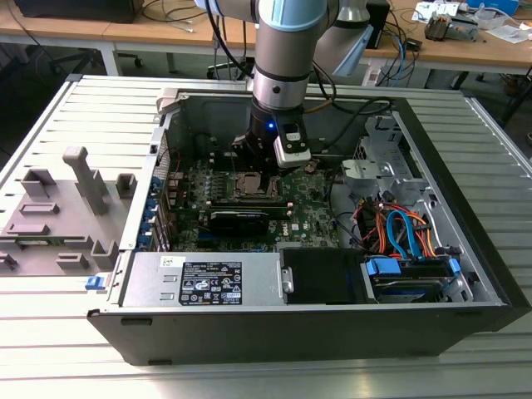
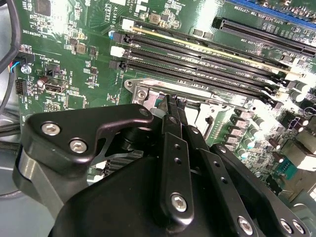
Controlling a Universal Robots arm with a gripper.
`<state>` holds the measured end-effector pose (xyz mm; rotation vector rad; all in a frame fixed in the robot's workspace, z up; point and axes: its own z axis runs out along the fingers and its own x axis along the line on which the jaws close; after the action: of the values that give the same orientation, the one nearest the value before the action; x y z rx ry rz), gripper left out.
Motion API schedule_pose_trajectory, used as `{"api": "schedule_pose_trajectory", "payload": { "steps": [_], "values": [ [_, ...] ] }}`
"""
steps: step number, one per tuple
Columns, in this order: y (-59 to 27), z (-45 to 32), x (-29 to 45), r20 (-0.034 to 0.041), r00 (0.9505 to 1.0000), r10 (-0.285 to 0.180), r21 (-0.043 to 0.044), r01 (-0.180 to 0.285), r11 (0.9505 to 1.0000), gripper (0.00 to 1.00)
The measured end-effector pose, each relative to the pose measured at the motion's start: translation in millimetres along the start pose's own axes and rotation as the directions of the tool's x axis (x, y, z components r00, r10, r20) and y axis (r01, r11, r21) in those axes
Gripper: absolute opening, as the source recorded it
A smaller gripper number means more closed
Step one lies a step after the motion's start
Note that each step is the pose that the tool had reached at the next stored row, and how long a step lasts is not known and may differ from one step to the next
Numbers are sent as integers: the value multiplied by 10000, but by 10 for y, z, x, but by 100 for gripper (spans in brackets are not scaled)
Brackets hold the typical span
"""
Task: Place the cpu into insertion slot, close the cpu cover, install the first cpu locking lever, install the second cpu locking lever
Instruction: 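Install the first cpu locking lever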
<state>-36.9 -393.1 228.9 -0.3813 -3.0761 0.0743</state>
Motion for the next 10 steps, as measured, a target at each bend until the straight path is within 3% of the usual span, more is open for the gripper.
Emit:
{"api": "schedule_pose_trajectory", "payload": {
  "steps": [10],
  "values": [
    [0, 0, 0, 7, 9999, -132, 2, 132, 9999, 11]
  ]
}}
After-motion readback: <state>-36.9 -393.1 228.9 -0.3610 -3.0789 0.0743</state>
